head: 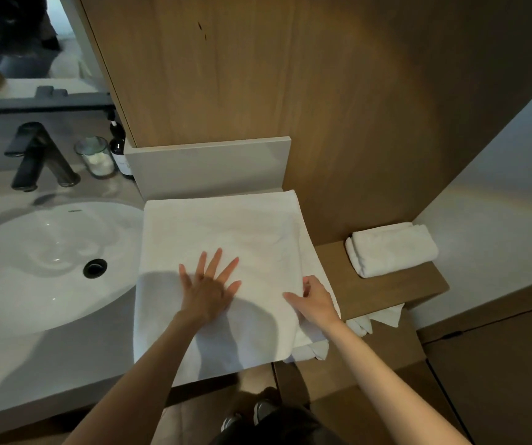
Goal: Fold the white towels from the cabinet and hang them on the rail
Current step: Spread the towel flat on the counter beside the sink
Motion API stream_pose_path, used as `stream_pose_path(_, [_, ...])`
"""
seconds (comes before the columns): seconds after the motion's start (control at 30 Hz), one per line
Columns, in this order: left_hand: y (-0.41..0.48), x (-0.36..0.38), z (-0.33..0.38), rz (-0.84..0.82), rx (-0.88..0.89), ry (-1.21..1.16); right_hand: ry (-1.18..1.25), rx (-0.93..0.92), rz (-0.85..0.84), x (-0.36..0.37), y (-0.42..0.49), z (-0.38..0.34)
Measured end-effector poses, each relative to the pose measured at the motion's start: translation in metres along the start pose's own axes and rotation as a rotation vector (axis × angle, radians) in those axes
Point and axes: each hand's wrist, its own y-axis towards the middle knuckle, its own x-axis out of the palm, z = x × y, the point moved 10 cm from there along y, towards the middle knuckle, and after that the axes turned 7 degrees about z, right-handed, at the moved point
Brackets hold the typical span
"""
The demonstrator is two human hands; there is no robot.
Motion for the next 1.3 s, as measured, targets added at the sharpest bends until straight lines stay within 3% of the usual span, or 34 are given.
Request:
stream_pose_path(0.17, [-0.002, 0.001, 0.000, -0.045, -0.023, -0.029, -0.243, -0.429, 0.214, -0.002, -0.015, -0.057])
stream_pose_path(0.3, [-0.002, 0.003, 0.000, -0.074, -0.032, -0.010, -0.411, -0.638, -0.077, 0.059, -0.034, -0.085])
stream_pose_path(0.4, [-0.002, 0.002, 0.000, -0.074, -0.026, 0.001, -0.437, -0.614, -0.216, 0.077, -0.039, -0.073])
stream_pose_path(0.47, [-0.002, 0.002, -0.001, -0.071, -0.035, -0.001, -0.269, -0.545, -0.262, 0.073, -0.037, -0.059])
stream_pose_path(0.53, [-0.002, 0.001, -0.001, -0.065, -0.034, 0.008, -0.062, -0.414, -0.197, 0.059, -0.024, -0.042])
stream_pose_path(0.63, [-0.002, 0.000, 0.000, -0.058, -0.033, 0.020, -0.145, -0.281, -0.067, 0.043, -0.014, -0.025])
stream_pose_path(0.87, [-0.003, -0.003, 0.001, -0.063, -0.039, 0.036, -0.250, -0.257, -0.182, 0.048, -0.014, -0.022])
stream_pose_path(1.0, [-0.006, -0.007, 0.003, -0.037, -0.052, 0.030, -0.329, -0.300, -0.097, -0.008, -0.014, -0.027])
stream_pose_path(1.13, [-0.009, -0.009, 0.005, 0.005, -0.041, 0.035, -0.293, -0.161, -0.048, -0.064, -0.012, 0.005])
stream_pose_path(1.3, [-0.008, -0.007, 0.004, 0.018, -0.050, 0.043, -0.321, -0.082, -0.025, -0.065, -0.014, 0.046])
